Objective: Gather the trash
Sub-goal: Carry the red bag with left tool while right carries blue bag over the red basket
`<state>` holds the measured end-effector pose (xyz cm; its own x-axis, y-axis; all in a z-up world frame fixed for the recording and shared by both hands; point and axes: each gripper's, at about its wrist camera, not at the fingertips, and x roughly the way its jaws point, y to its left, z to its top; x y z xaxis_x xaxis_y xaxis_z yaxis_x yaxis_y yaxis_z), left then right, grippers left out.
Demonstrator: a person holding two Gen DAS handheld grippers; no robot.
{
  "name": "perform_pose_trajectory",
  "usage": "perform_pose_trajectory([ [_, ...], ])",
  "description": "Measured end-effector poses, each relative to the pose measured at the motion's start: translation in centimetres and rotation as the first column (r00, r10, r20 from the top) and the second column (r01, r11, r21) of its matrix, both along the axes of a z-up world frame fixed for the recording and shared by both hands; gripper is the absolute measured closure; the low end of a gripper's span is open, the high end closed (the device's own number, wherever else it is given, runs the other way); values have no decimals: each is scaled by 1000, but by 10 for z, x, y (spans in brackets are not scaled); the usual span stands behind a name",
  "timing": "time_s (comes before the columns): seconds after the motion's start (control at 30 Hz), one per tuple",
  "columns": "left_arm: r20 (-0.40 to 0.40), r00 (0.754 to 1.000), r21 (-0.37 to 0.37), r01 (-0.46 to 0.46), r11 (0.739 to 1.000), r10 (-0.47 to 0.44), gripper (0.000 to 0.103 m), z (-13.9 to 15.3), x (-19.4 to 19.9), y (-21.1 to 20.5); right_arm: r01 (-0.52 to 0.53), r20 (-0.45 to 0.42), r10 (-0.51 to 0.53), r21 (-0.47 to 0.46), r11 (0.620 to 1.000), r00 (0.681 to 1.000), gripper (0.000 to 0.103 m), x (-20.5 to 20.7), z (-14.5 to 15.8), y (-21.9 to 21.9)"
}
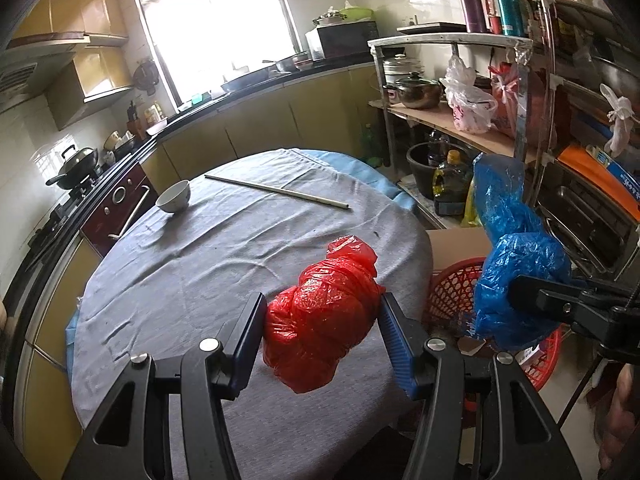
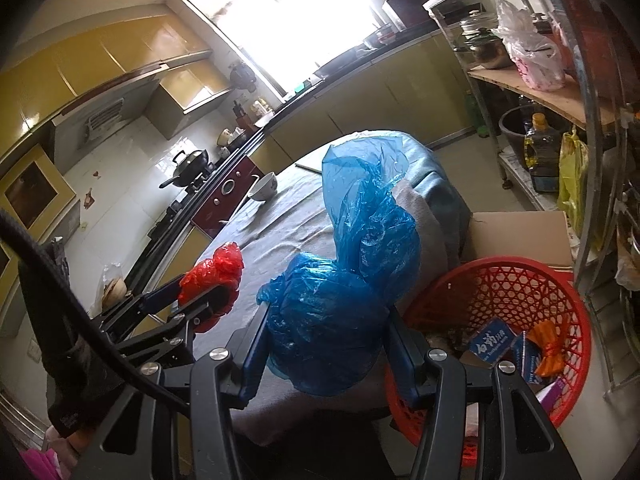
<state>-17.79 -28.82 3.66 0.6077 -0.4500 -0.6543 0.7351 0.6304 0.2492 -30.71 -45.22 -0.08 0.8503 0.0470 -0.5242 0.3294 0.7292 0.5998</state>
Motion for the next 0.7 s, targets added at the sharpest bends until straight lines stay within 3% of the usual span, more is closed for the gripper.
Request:
perform_pose_trajectory([
  [0.7, 11, 996, 48, 85, 995, -86, 44, -9, -26, -28, 53, -9, -53, 14, 998, 999, 46, -21, -6, -12],
])
